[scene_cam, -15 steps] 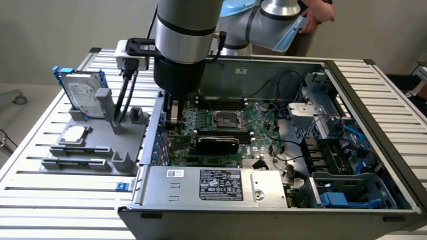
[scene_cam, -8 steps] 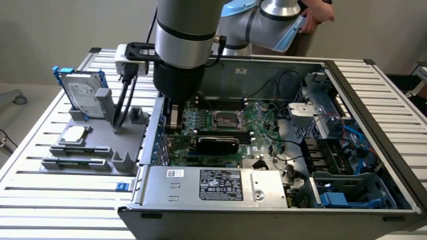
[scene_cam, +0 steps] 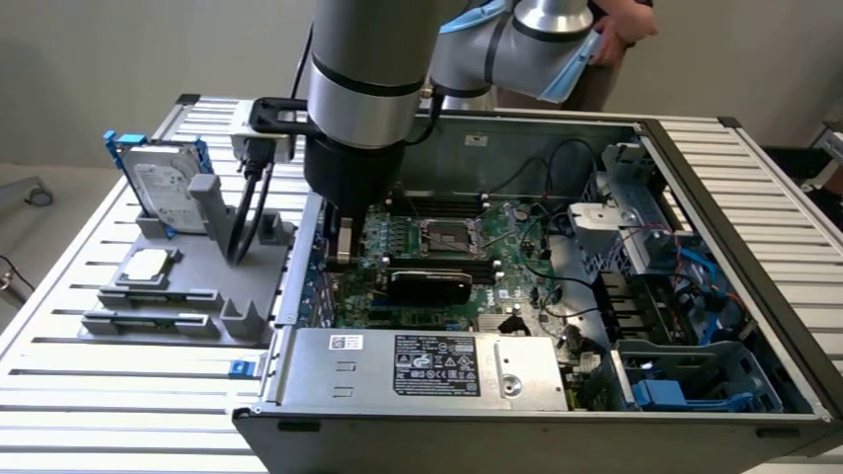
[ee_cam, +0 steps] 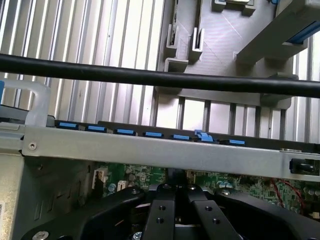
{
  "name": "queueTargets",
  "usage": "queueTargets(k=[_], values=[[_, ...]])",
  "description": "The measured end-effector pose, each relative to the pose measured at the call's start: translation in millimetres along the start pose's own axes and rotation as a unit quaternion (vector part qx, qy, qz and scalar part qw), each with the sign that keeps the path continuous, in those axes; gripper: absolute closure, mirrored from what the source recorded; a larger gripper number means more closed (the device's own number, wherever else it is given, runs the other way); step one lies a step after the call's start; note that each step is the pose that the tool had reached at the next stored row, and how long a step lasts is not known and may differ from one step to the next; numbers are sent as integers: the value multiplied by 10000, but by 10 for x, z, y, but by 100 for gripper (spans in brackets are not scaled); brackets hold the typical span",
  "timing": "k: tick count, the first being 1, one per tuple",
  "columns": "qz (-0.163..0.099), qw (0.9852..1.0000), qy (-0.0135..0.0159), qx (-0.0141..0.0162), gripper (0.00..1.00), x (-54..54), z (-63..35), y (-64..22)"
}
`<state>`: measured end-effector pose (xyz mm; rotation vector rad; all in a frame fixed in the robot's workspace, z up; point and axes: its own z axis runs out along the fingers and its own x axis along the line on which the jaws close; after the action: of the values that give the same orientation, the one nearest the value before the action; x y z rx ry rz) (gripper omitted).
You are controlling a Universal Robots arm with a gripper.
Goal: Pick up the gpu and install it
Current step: 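Insert the gpu into the slot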
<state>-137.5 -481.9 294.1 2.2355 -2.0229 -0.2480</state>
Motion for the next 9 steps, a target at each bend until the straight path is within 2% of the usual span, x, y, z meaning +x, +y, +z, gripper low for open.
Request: queueTargets(k=[9], values=[[4,10000,-1,1,89,0,24,-4]])
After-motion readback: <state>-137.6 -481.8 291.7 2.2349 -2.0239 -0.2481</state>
